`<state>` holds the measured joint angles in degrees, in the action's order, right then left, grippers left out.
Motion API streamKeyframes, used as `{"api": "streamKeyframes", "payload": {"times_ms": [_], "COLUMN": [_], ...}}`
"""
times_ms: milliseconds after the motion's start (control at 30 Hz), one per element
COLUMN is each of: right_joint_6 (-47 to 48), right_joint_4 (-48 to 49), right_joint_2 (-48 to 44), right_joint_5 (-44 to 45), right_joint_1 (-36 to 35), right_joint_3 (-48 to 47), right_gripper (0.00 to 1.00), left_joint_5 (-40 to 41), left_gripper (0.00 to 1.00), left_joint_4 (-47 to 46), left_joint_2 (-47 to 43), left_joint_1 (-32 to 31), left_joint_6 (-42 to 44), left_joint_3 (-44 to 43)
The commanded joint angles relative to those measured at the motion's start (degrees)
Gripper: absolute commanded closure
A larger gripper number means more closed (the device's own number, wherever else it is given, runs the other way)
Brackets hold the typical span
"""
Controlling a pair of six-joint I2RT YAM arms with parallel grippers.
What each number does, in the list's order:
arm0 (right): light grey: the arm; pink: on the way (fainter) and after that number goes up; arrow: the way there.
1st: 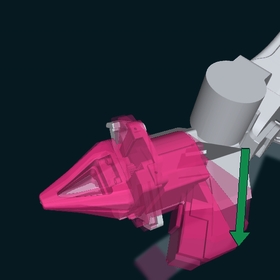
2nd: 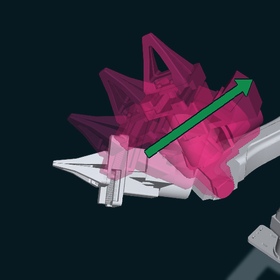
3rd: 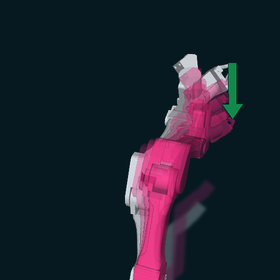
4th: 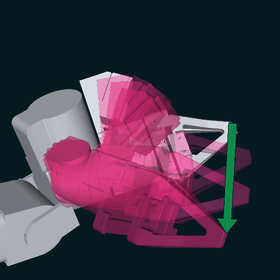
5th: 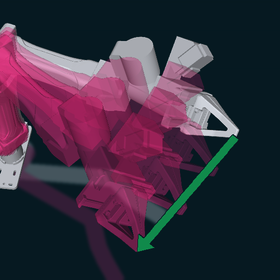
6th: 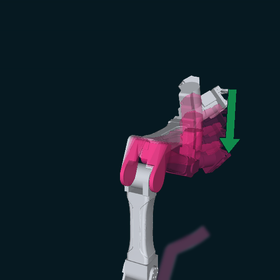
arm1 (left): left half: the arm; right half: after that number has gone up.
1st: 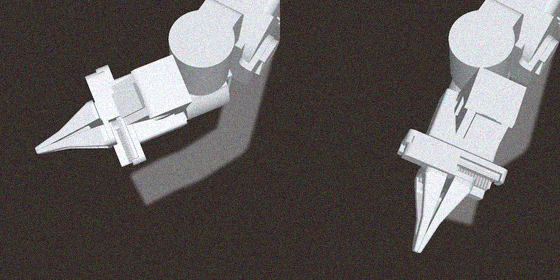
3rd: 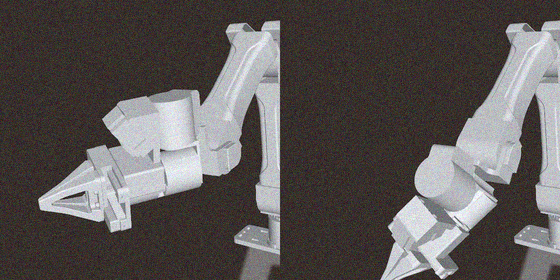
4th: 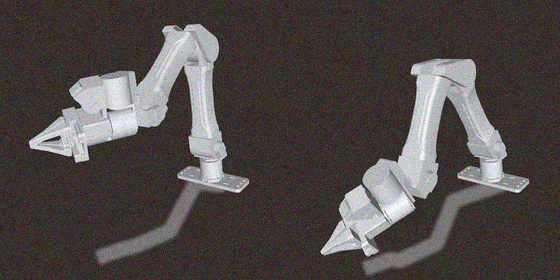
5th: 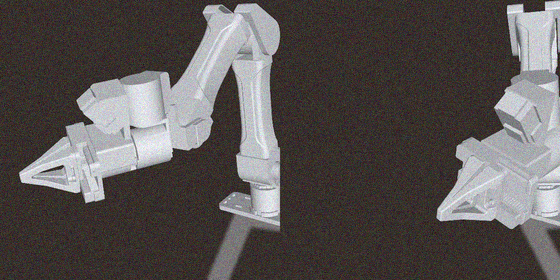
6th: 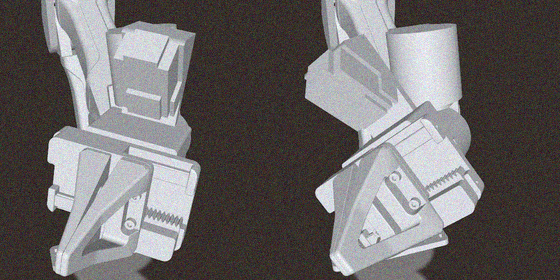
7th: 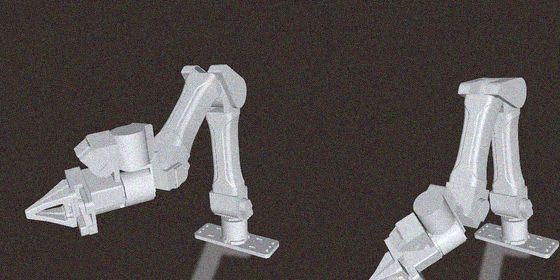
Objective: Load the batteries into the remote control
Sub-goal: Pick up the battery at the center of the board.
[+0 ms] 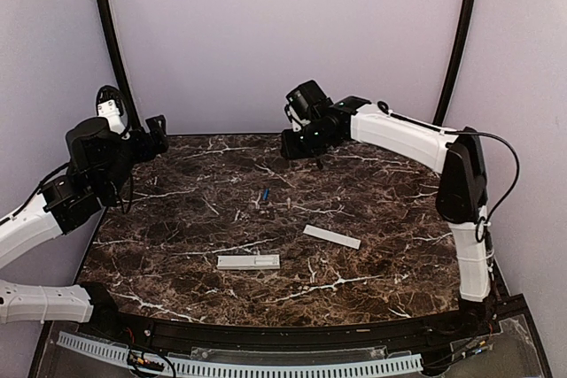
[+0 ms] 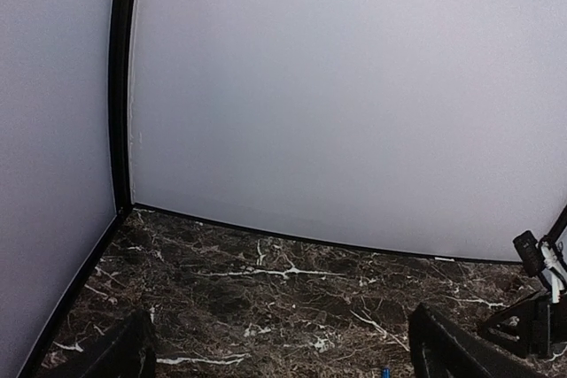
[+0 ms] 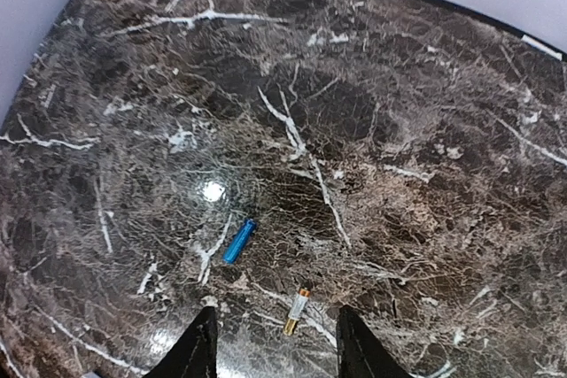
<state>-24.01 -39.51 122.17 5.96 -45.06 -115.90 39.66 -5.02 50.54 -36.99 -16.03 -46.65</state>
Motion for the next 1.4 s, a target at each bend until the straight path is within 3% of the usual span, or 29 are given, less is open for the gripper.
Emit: {"api": "streamKeyframes", "payload": {"times_ms": [0, 167, 733, 867, 967, 1100, 1367], "right_joint_6": [-4.2, -3.4, 0.2, 0.7, 1.6, 7.8, 29.6], "right_joint_4": [-9.5, -13.4, -14.6, -14.7, -15.6, -13.8, 0.9], "right_joint_2": [10.9, 17.5, 23.2, 23.6, 23.6, 20.3, 1.5], "right_joint_5": [5.4, 4.6, 2.2, 2.3, 2.5, -0.3, -12.9], "right_joint_1": [-1.7, -1.7, -2.1, -2.3, -2.3, -2.4, -6.7], "right_joint_3": [-7.2, -12.8, -12.8, -12.5, -12.6, -9.4, 10.8], "right_gripper": [0.57, 0.58, 0.78, 0.98, 1.00, 1.00, 1.00], "left_joint_5": [-1.3, -1.9, -3.3, -3.3, -3.4, -3.3, -3.2], "left_gripper": [0.01, 0.01, 0.01, 0.01, 0.01, 0.01, 0.01], "left_joint_4": [-0.6, 0.2, 0.1, 0.1, 0.4, 0.8, 1.1], "left_joint_2": [-0.3, -0.5, 0.8, 0.8, 0.7, 0.3, 0.2], "left_joint_1": [0.5, 0.9, 1.7, 1.8, 1.9, 2.0, 2.2], "left_joint_6": [1.2, 0.6, 0.3, 0.1, 0.0, 0.2, -0.2], "left_joint_3": [0.5, 1.0, 1.0, 1.1, 1.0, 1.0, 1.1]}}
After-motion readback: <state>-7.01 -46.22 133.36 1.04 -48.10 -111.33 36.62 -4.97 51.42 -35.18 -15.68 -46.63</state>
